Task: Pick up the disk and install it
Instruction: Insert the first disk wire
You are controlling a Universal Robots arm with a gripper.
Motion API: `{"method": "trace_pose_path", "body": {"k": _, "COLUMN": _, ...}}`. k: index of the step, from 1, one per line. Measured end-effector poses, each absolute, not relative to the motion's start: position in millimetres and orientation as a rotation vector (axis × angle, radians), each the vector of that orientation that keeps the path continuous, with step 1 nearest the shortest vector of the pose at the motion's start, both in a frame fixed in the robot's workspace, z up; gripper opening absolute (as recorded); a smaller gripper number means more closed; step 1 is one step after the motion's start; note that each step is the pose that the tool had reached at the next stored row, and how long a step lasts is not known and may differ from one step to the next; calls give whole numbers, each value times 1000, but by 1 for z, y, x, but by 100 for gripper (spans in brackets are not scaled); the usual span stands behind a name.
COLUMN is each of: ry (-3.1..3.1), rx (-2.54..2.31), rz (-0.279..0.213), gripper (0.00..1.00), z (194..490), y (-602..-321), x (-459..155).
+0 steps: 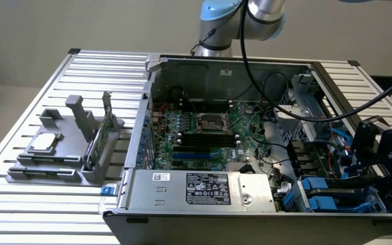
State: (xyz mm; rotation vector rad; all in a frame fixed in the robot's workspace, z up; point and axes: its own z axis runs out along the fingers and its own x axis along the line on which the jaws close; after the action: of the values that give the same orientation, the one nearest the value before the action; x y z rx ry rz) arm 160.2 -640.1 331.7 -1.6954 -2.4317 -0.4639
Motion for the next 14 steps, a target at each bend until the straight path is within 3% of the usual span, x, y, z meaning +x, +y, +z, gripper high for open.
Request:
{"method": "trace_pose_path", "body": {"k": 4, "ry": -2432, "rx": -1696, "rz": -464, "gripper": 16, "z": 332, "y": -640, "x": 160}}
{"method": "trace_pose_path", "body": {"k": 14, "ry": -2432, "rx": -1695, "rz": -464, "gripper": 16, "z": 332, "y": -640, "x": 159}}
